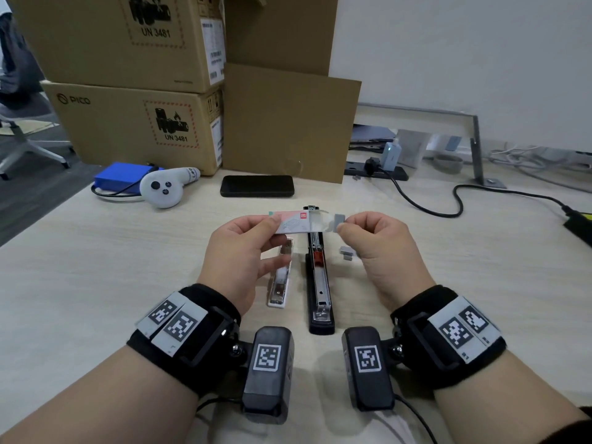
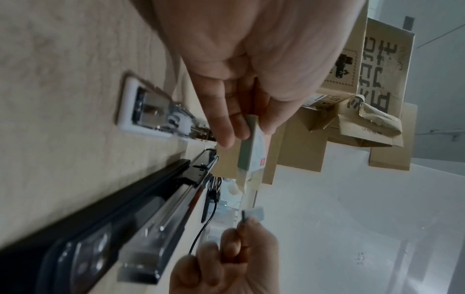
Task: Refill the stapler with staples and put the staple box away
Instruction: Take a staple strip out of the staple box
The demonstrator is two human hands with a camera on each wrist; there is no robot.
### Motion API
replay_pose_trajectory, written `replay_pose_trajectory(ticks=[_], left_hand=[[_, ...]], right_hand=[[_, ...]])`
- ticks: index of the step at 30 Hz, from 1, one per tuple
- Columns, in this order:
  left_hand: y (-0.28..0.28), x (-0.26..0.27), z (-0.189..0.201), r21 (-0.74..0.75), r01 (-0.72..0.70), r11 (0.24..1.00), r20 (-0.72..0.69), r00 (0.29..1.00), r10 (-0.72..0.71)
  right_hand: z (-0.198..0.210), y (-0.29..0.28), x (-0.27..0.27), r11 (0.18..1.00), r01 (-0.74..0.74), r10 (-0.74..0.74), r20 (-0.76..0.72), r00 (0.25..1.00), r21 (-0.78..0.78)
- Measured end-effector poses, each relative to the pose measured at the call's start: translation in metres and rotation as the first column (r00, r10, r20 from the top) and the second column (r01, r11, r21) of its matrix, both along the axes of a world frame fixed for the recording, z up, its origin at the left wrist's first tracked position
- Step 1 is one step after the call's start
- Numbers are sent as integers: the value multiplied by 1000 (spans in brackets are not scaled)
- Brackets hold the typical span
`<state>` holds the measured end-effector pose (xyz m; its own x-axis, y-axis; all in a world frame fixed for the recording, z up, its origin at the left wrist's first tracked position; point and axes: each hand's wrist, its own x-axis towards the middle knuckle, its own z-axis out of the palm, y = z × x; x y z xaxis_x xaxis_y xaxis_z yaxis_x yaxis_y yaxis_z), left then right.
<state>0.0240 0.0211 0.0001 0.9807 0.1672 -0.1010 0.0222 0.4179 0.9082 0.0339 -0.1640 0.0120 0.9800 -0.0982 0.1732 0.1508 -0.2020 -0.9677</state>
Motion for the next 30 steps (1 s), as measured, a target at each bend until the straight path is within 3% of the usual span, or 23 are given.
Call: replay_pose_trajectory(ticks=[3,6,8,12,14,15,17,19,24,30], left_hand=[[1,2,-2,-4,-31,999,-38,999,31],[0,1,-2,11,-29,1000,-56,998,30],[-1,0,-2,12,-25,1000,-60,998,26],[-1,0,-2,14,-7,1000,-65,998,8],[-1,0,-3,10,5,1000,-66,998,-5],[-1,0,-3,5,11,1000,-65,998,-11],[-1,0,-2,-7,22,1000,-63,998,-22],[-1,0,-2,-18,34,999,-56,998,-35],[-1,-2,-1,-29,45,999,-46,998,-46],[-2,-2,-1,-34,61,998,-43,997,-63]], right_hand=[[4,-18,5,950,0,-17,-54,998,-311],[1,-23,5,803,-143,8,-229,973,-579],[0,-21,4,743,-208,12,-299,954,-636],[2,-19,3,705,-206,-11,-301,954,-679],[3,-19,4,715,-166,-12,-250,968,-679],[2,-19,5,759,-125,-5,-197,980,-639],[3,-16,5,888,-50,23,-65,998,-457],[5,-11,2,959,-72,78,10,997,-273],[3,-8,-3,961,-207,222,67,973,-182],[0,-8,-3,948,-181,224,145,964,-261]])
